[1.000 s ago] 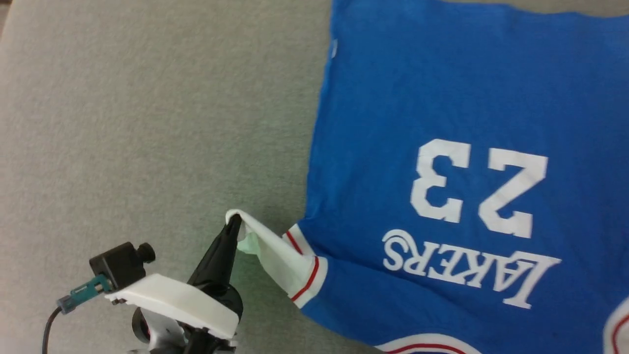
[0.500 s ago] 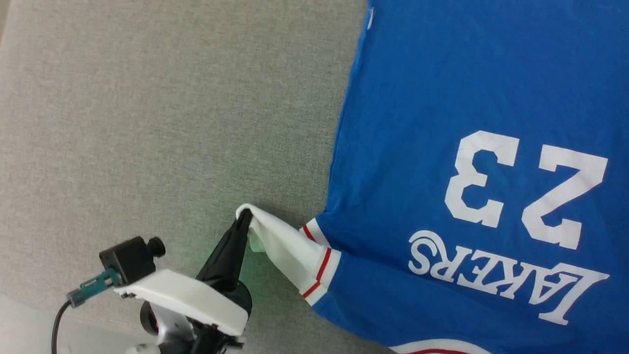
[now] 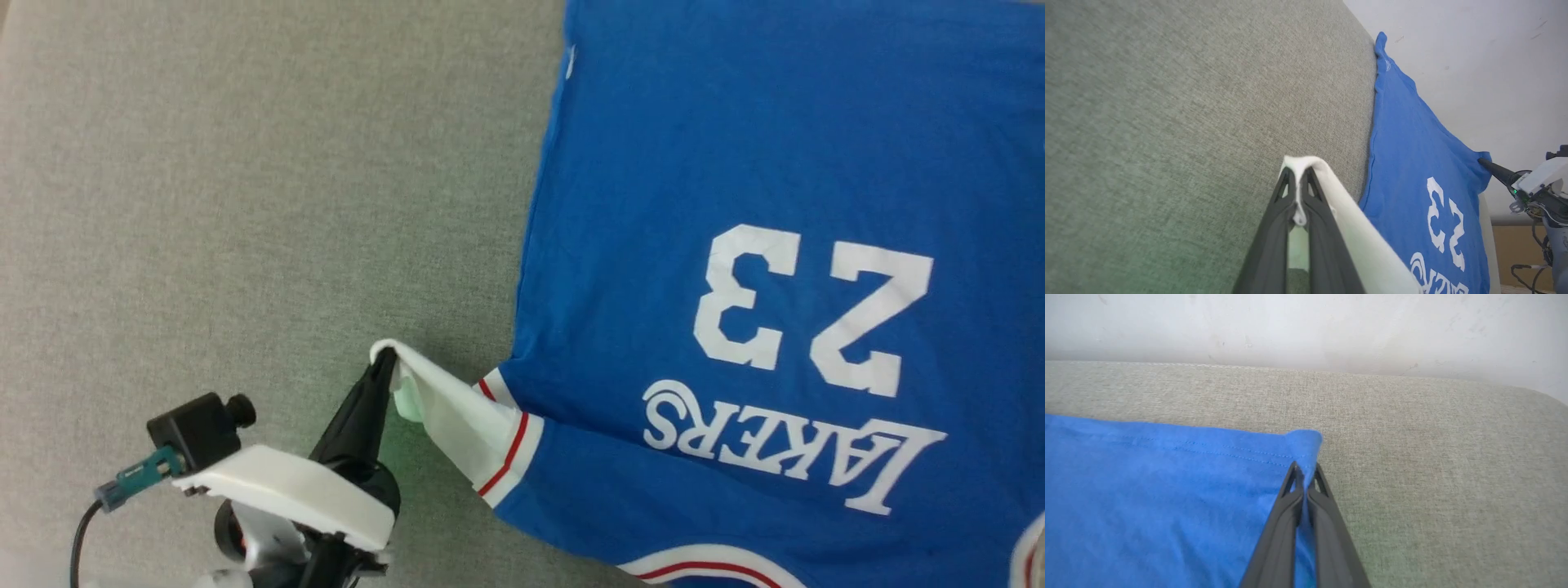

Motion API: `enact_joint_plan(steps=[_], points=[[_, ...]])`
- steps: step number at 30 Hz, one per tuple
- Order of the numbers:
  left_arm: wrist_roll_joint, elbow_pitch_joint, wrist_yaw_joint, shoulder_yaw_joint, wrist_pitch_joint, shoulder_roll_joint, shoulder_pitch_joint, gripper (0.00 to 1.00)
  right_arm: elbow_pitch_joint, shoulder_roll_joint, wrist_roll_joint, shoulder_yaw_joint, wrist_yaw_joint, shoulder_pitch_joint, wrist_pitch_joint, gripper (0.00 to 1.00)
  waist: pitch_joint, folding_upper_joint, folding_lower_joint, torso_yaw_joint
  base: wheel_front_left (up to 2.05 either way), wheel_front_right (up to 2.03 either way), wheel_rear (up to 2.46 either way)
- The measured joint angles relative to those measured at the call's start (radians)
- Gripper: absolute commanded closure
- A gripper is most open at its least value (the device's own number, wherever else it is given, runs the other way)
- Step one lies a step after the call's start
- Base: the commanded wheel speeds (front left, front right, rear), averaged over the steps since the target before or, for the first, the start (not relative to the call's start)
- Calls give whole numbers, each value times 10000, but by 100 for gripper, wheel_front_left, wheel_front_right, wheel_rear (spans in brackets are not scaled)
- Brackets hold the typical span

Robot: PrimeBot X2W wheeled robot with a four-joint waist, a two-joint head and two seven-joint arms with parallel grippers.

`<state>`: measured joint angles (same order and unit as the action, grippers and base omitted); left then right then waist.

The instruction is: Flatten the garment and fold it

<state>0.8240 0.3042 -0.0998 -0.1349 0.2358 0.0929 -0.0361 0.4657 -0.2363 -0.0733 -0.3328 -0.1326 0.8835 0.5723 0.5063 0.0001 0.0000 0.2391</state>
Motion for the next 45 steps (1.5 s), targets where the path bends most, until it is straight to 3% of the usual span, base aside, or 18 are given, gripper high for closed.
enact_joint_plan(steps=[5, 9, 12, 19, 22, 25, 26, 27, 31, 35, 39, 45], points=[[-4, 46, -226, 230, 6, 138, -476, 100, -516, 198, 991, 332, -2, -1109, -113, 100, -749, 0, -1, -351, 0, 0, 0], [-33, 184, -405, 407, 29, 291, -919, 100, -1624, 117, 1730, 0, -2, -2603, -192, 100, -1329, 0, -3, -739, 0, 0, 0], [-35, 314, -497, 451, 90, 366, -1121, 100, -2826, 184, 2184, -763, -2, -4042, -184, 100, -1661, 0, -2, -1112, 0, 0, 0], [-67, 462, -556, 477, 119, 395, -1365, 100, -5288, 1509, 2660, -3014, 0, -8102, 79, 100, -2256, 0, -3, -1879, 0, 0, 0], [-92, 439, -606, 456, 151, 420, -1497, 100, -5250, 1791, 2648, -3294, 0, -9398, -167, 100, -2444, 0, -2, -2115, 0, 0, 0], [-88, 403, -610, 439, 165, 407, -1498, 100, -4201, 1818, 3087, -3064, 0, -9953, -848, 100, -2617, 0, -2, -2307, 0, 0, 0], [-88, 378, -614, 424, 190, 408, -1498, 100, -3822, 1829, 3168, -2897, 0, -9975, -1174, 34, -2682, 0, -1, -2362, 0, 0, 0], [-86, 353, -635, 410, 205, 403, -1497, 100, -3534, 1839, 3158, -2708, 0, -9967, -1467, 0, -2748, 0, -1, -2413, 0, 0, 0], [-84, 291, -646, 393, 251, 410, -1499, 100, -3241, 1866, 3166, -2079, 0, -9711, -2336, 0, -3013, 0, -1, -2577, 0, 0, 0], [-84, 278, -654, 353, 253, 414, -1497, 100, -4738, 1755, 2886, -1212, 6, -8882, -2449, 0, -3157, 0, -1, -2665, 0, 0, 0], [-88, 280, -650, 326, 188, 412, -1478, 100, -6126, 842, 2963, -171, 10, -7697, -1576, 0, -3078, 0, -1, -2591, 0, 0, 0], [-433, 224, -623, 240, -29, 472, -1104, 100, -6404, -29, 2989, 1302, 10, -5549, -142, 0, -2597, 0, 1, -2313, 0, 0, 0]])
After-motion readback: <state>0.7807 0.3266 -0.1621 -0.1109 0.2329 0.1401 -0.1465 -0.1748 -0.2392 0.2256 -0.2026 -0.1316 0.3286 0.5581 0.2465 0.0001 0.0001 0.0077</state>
